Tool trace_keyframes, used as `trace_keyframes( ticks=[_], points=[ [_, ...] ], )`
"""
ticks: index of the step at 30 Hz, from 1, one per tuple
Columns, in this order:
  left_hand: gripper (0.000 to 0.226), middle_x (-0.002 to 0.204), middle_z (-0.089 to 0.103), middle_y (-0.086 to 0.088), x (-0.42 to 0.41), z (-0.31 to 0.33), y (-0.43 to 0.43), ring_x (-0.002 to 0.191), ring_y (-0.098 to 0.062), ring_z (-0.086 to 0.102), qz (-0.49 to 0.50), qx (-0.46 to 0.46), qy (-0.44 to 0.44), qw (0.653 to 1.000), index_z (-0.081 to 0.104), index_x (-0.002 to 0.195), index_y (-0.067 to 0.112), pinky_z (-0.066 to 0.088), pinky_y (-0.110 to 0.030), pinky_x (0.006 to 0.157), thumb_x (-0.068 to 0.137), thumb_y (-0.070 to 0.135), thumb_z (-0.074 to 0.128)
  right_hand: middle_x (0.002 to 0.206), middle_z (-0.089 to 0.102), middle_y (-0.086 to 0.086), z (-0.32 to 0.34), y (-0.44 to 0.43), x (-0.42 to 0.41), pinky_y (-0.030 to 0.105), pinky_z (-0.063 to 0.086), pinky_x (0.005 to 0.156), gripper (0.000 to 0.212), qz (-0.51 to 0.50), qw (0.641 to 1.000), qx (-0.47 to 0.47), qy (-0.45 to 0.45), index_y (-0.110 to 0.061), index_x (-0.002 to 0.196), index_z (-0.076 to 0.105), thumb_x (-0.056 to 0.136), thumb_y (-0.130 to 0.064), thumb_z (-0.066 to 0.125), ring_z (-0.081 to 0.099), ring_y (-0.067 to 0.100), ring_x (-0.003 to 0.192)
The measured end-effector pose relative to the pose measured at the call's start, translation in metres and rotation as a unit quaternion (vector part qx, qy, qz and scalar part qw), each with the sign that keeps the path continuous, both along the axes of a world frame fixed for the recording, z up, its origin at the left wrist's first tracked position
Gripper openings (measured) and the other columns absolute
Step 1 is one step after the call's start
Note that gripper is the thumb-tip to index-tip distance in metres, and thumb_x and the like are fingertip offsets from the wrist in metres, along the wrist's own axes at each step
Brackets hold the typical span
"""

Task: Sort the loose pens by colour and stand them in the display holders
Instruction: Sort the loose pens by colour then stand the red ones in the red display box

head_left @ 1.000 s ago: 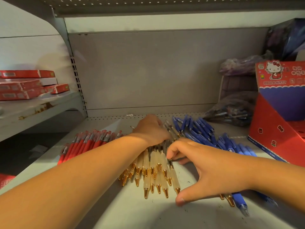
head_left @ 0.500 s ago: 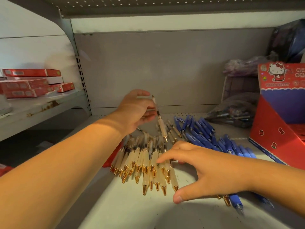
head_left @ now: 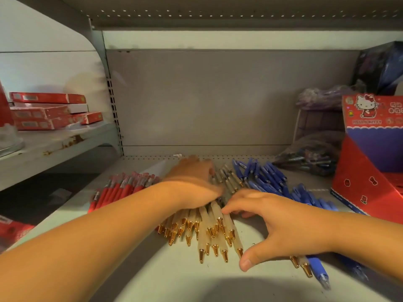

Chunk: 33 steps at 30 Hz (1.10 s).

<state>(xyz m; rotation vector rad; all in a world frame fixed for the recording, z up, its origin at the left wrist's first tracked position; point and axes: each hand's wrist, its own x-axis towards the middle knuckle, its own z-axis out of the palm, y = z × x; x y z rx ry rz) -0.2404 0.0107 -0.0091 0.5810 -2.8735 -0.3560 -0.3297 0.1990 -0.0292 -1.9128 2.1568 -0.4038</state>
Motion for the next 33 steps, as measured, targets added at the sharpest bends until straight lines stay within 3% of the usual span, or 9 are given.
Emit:
trace_keyframes(
  ticks=[3,5,10,12,15,17,22,26,33],
  points=[
    [0.058,0.143,0.044,-0.001,0.002,-0.011,0.003,0.095,-0.008,0.055,-0.05,0.035,-0.057,0.997,0.034,0.142,0.045,0.046,-0.025,0.078,0.089,0.064,0.051,0.126,0.054,-0.031,0.016,0.0,-0.009,0.018,0.045,0.102,0.061,-0.013,0.99,0.044,-0.133,-0.046,0.127,0.052,0.073,-0.056,0.079,0.052,-0.011,0.119],
    [0.055,0.142,0.051,0.001,0.0,-0.014,0.006,0.083,0.0,0.055,-0.082,0.081,-0.066,0.991,0.034,0.144,0.045,0.044,-0.019,0.071,0.093,0.061,0.047,0.116,0.064,-0.026,0.03,-0.006,-0.021,0.023,0.051,0.094,0.033,-0.034,0.992,0.027,-0.115,-0.047,0.112,0.061,0.081,-0.048,0.071,0.061,-0.006,0.109],
    [0.06,0.158,0.032,0.001,0.0,-0.012,0.003,0.142,-0.029,0.032,-0.051,0.057,-0.109,0.991,0.032,0.145,0.048,0.022,-0.05,0.114,0.089,0.066,0.047,0.092,0.074,0.002,0.049,-0.066,-0.064,0.03,0.058,0.077,0.006,-0.202,0.974,-0.057,-0.083,-0.02,0.097,0.068,0.092,-0.02,0.065,0.071,0.017,0.088],
    [0.058,0.152,0.04,0.0,0.001,-0.01,0.004,0.138,-0.03,0.036,-0.049,0.062,-0.114,0.99,0.035,0.142,0.044,0.026,-0.054,0.113,0.088,0.063,0.049,0.095,0.071,0.015,0.044,-0.1,-0.071,0.043,0.059,0.079,0.02,-0.236,0.972,-0.016,0.005,-0.011,0.097,0.069,0.093,-0.028,0.061,0.07,0.028,0.088],
    [0.055,0.134,0.051,-0.001,-0.001,-0.01,0.004,0.129,-0.029,0.045,-0.056,0.07,-0.105,0.99,0.042,0.136,0.036,0.036,-0.045,0.102,0.088,0.06,0.051,0.075,0.063,0.001,0.031,-0.139,-0.069,0.031,0.053,0.065,0.038,-0.267,0.958,0.081,0.06,-0.019,0.08,0.064,0.091,-0.055,0.058,0.062,0.014,0.067],
    [0.059,0.142,0.047,-0.002,-0.002,-0.01,0.002,0.131,-0.028,0.043,-0.062,0.068,-0.102,0.991,0.04,0.141,0.033,0.035,-0.041,0.102,0.089,0.059,0.051,0.077,0.062,-0.002,0.025,-0.159,-0.067,0.034,0.054,0.077,0.045,-0.274,0.953,0.113,0.064,-0.022,0.078,0.062,0.084,-0.067,0.058,0.059,0.014,0.072],
    [0.061,0.152,0.037,0.008,-0.003,-0.015,-0.004,0.14,-0.024,0.032,-0.015,0.027,-0.108,0.994,0.032,0.146,0.046,0.019,-0.046,0.115,0.09,0.06,0.051,0.126,0.06,0.005,0.03,-0.181,-0.064,0.038,0.045,0.088,0.073,-0.289,0.944,0.153,0.05,-0.019,0.106,0.063,0.067,-0.081,0.063,0.055,0.023,0.104],
    [0.061,0.151,0.039,0.009,-0.002,-0.017,-0.006,0.139,-0.021,0.034,-0.031,0.024,-0.101,0.994,0.032,0.146,0.045,0.019,-0.045,0.116,0.09,0.06,0.05,0.144,0.047,0.009,0.028,-0.189,-0.064,0.04,0.046,0.089,0.109,-0.306,0.937,0.149,0.075,-0.014,0.145,0.035,0.064,-0.075,0.071,0.052,0.03,0.12],
    [0.056,0.14,0.05,0.011,0.0,-0.018,-0.007,0.13,-0.019,0.046,-0.04,0.013,-0.08,0.996,0.039,0.143,0.042,0.033,-0.042,0.109,0.091,0.061,0.049,0.09,0.061,0.003,0.023,-0.208,-0.056,0.03,0.056,0.061,0.057,-0.289,0.944,0.152,0.058,-0.016,0.102,0.05,0.068,-0.05,0.08,0.064,0.02,0.076]
  ],
)
